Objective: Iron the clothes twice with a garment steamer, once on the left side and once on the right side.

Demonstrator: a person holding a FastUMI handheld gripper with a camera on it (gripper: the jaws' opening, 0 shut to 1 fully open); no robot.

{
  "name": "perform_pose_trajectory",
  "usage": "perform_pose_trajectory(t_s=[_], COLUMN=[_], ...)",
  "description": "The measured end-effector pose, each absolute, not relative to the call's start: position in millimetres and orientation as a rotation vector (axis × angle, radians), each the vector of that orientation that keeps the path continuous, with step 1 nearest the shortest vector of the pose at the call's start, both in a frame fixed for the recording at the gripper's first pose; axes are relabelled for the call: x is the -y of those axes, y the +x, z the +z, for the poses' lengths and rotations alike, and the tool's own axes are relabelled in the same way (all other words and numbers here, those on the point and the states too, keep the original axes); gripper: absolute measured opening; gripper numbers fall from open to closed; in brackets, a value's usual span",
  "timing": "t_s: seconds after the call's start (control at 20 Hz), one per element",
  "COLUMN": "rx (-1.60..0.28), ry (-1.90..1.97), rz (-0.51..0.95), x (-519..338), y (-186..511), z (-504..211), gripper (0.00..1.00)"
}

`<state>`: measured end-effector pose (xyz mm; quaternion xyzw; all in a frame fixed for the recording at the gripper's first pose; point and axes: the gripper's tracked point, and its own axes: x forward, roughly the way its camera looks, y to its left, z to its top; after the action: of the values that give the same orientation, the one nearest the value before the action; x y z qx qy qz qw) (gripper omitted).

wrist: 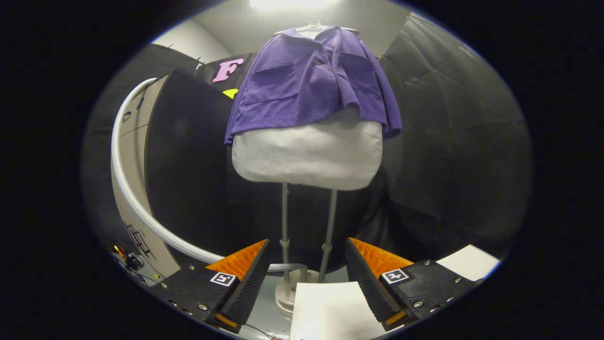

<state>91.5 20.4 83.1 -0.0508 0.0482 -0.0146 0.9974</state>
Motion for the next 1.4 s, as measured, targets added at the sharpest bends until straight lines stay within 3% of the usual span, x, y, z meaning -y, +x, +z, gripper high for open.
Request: perform_pose_trajectory(t_s=[0.2,0.45,0.55,0.7,0.95,1.15,1.4], rx=[-0.141,-0.273,-0.31,-0.21,-0.073,0.02,-0.013], ry=[-0.01,-0.161,-0.094,0.045,-0.177,-0.12,-0.076], rz=[-0.109,-0.12,-0.055,0.069,0.092,0.059,0.005], x=[-37,-67,-115,-200,-297,-351,-379], y=[24,-59,-59,-48,-42,-51,-32], z=[160,191,213,290,386,478,514], gripper=[0.96,0.96,0.96,0.96,0.97,0.95,0.95])
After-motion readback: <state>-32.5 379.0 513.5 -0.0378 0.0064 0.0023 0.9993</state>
